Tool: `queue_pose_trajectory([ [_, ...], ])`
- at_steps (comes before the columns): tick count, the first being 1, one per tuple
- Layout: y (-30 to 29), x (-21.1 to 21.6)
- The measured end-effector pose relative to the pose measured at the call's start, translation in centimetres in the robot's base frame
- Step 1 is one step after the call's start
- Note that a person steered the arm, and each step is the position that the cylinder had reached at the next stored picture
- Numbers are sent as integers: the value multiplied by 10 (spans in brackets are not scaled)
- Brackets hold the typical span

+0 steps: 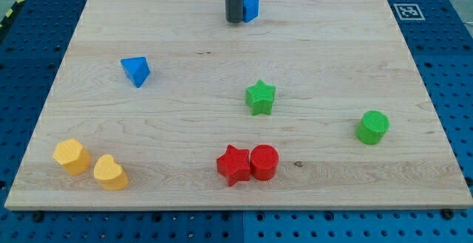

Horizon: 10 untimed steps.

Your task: Move the blue triangle diagonal to the red star

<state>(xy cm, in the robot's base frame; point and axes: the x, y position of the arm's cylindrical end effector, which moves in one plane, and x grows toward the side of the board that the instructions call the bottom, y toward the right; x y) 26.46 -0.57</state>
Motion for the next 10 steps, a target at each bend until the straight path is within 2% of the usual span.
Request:
queue_pose_trajectory([
  [2, 4, 13],
  [5, -40, 144],
  [8, -95, 218],
  [9, -166, 216],
  [10, -196, 174],
])
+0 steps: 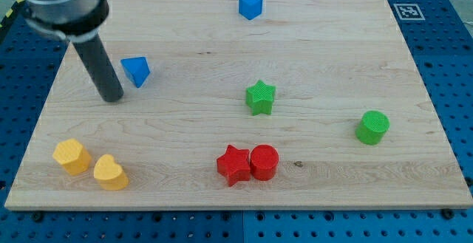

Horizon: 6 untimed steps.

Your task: Move the blue triangle diagonal to the red star

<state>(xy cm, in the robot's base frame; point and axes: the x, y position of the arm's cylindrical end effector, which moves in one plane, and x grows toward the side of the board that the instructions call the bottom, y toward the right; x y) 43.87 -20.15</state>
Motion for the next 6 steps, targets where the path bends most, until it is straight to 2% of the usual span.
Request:
queue_pose_trajectory([
  [2, 12, -6],
  [4, 59, -38],
  [6, 66, -65],
])
